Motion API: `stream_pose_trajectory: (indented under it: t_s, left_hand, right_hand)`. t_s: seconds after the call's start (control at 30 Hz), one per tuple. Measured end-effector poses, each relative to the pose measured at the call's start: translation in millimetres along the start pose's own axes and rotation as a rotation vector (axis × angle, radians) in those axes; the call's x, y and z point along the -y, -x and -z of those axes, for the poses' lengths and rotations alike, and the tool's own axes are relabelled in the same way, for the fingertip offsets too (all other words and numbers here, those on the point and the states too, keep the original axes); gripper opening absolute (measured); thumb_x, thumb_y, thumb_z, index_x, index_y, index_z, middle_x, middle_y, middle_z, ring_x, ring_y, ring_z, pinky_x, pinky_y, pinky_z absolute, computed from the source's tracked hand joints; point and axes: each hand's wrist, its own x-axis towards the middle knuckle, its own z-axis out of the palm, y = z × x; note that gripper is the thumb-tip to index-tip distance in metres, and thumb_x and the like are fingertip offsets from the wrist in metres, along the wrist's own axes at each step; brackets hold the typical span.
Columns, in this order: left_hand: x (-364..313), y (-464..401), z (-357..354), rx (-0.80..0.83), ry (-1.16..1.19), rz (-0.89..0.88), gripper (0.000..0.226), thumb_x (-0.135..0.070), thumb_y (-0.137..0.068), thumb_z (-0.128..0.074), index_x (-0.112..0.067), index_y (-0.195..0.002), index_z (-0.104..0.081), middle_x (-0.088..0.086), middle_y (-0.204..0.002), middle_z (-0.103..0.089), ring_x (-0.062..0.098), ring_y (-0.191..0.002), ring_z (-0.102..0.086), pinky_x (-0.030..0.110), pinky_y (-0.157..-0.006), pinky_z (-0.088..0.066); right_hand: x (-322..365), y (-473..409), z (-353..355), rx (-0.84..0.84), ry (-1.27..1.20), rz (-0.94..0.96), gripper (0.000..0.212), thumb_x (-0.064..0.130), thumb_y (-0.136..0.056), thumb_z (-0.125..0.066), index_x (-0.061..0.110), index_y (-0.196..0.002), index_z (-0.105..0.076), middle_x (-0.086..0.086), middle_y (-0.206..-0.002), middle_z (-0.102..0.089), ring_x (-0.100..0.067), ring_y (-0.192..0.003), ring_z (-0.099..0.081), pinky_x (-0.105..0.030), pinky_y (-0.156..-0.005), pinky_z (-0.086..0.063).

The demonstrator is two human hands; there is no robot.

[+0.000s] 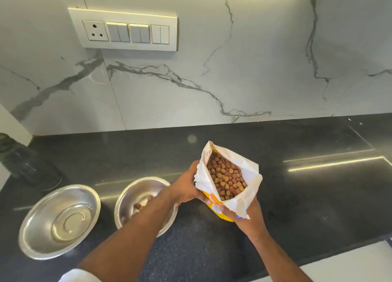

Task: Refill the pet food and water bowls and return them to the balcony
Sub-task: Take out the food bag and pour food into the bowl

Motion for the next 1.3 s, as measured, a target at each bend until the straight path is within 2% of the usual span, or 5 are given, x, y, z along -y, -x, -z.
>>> stream_pose_trajectory:
  t_s: [0.1,0.27,0.4,0.7,1.3]
  left_hand:
    - [0.8,9.1,-7.9,-0.110,0.059,-0.001,0.120,-0.003,-0.051,-0.101,-0.033,-0.148,-0.037,-0.009,-0.134,-0.065,0.016,-0.123,-0.064,0.040,-0.094,-0.062]
    - [-4.9,42.3,-32.2,-0.263,0.245,-0.012,0.118,0.011,-0.055,-0.095,-0.031,-0.149,-0.040,-0.005,-0.135,-0.068,0.018,-0.123,-0.067,0.044,-0.091,-0.063]
    - [-13.0,75.3,-50.1,-0.344,0.377,-0.036,0.113,0.014,-0.058,-0.092,-0.027,-0.150,-0.040,-0.001,-0.135,-0.069,0.018,-0.122,-0.068,0.044,-0.093,-0.062]
    - [-21.0,137.8,-87.5,-0.452,0.528,-0.060,0.056,0.011,-0.078,-0.082,-0.025,-0.120,-0.070,0.006,-0.118,-0.078,0.026,-0.113,-0.073,0.057,-0.099,-0.057]
    - [6.8,114.8,-112.1,-0.330,1.084,-0.117,0.088,-0.030,-0.056,-0.102,-0.015,-0.133,-0.063,0.017,-0.133,-0.070,0.043,-0.124,-0.066,0.062,-0.098,-0.054]
  right_hand:
    - [-10.2,-10.2,10.9,0.188,0.021,-0.041,0.100,0.006,-0.072,-0.093,0.040,-0.148,-0.038,-0.004,-0.146,-0.057,-0.030,-0.133,-0.060,-0.050,-0.107,-0.055]
    - [23.7,-29.3,38.1,0.329,-0.067,0.042,0.118,0.085,-0.062,-0.077,0.035,-0.156,-0.027,0.033,-0.143,-0.043,0.015,-0.128,-0.048,-0.023,-0.108,-0.052]
    - [66.3,-30.8,67.3,0.415,-0.064,0.112,0.112,0.048,-0.066,-0.097,0.049,-0.149,-0.022,0.042,-0.130,-0.044,0.025,-0.117,-0.048,0.000,-0.084,-0.046]
    - [146.8,-31.6,97.9,0.650,0.061,0.201,0.107,0.058,-0.051,-0.097,0.047,-0.140,-0.039,0.018,-0.122,-0.063,-0.013,-0.113,-0.063,-0.031,-0.088,-0.050]
    - [228.3,-66.1,66.5,0.866,0.744,0.303,0.094,0.071,-0.054,-0.087,0.044,-0.132,-0.044,0.008,-0.121,-0.068,-0.020,-0.107,-0.070,-0.037,-0.090,-0.057]
